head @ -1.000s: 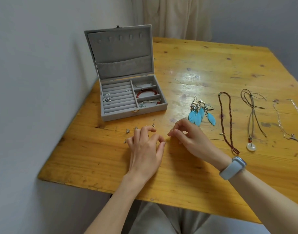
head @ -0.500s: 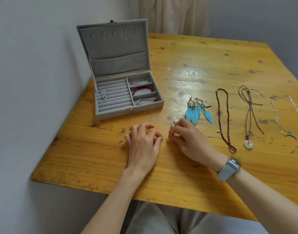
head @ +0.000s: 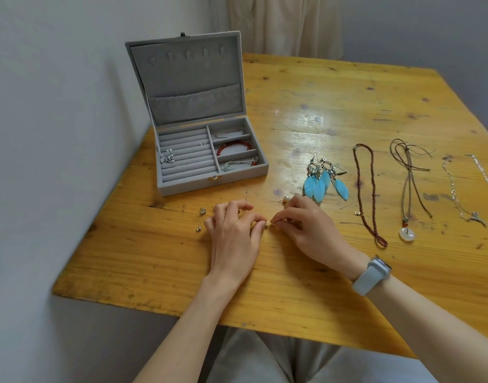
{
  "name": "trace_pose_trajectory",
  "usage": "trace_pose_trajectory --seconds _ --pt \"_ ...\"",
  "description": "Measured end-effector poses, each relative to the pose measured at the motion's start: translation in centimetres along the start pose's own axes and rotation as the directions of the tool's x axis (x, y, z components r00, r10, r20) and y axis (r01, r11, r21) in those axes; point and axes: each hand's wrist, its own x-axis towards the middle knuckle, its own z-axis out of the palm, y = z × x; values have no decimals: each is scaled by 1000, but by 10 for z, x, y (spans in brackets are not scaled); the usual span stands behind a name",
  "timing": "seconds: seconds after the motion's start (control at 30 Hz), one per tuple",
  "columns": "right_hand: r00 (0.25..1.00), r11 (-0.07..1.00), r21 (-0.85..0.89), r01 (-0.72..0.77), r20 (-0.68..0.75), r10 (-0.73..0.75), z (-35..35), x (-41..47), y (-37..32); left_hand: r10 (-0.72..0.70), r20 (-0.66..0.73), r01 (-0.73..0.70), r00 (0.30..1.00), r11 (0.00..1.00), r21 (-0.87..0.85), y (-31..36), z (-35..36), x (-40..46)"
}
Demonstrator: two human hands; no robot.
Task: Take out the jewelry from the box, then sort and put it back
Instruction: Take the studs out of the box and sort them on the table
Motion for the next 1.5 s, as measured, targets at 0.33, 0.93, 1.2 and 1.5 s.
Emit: trace_pose_trajectory --seconds 0.33,0.93,1.2,1.5 --pt "1000 977 211 -12 -23 17 -7 -2 3 -13 -66 12 998 1000 -11 -2 1 -2" --pt "985 980 -159 -123 -136 102 4 7 4 63 -93 -50 994 990 130 0 3 -6" --pt "985 986 -137 -95 -158 73 -4 13 -8 34 -172 -34 984 999 2 -1 0 -5" --pt "984 982 -126 143 -84 -154 7 112 -55 -130 -214 151 968 985 87 -71 -68 68"
